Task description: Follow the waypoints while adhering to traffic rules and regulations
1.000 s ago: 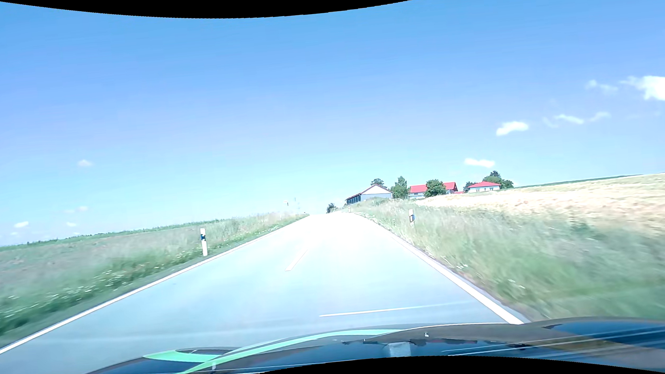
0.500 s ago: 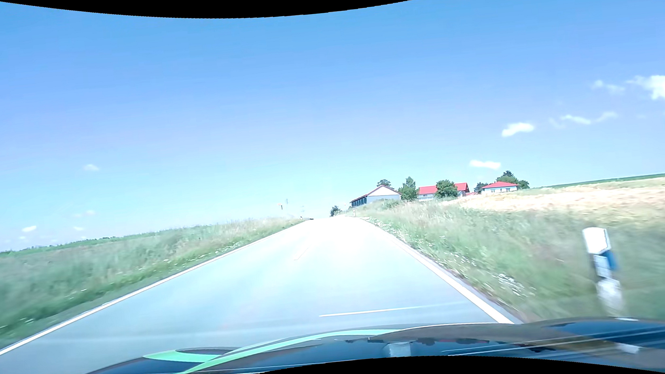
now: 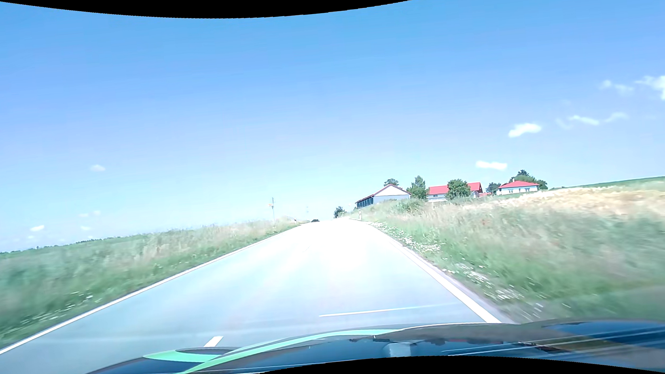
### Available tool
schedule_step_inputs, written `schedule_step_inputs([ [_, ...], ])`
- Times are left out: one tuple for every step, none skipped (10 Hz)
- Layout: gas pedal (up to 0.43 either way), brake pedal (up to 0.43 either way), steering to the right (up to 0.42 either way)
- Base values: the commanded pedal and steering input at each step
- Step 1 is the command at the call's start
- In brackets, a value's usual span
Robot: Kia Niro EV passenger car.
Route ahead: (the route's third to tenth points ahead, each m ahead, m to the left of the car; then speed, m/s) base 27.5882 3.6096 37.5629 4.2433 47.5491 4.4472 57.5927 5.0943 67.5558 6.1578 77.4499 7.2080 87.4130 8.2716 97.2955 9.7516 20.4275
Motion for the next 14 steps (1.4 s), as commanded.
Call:
schedule_step_inputs([
  [0.280, 0.000, -0.008],
  [0.287, 0.000, -0.008],
  [0.287, 0.000, -0.008],
  [0.287, 0.000, -0.009],
  [0.280, 0.000, -0.010],
  [0.240, 0.000, -0.011],
  [0.220, 0.000, -0.012],
  [0.220, 0.000, -0.012],
  [0.220, 0.000, -0.011],
  [0.228, 0.000, -0.011],
  [0.248, 0.000, -0.011],
  [0.268, 0.000, -0.011],
  [0.287, 0.000, -0.011],
  [0.299, 0.000, -0.011],
])
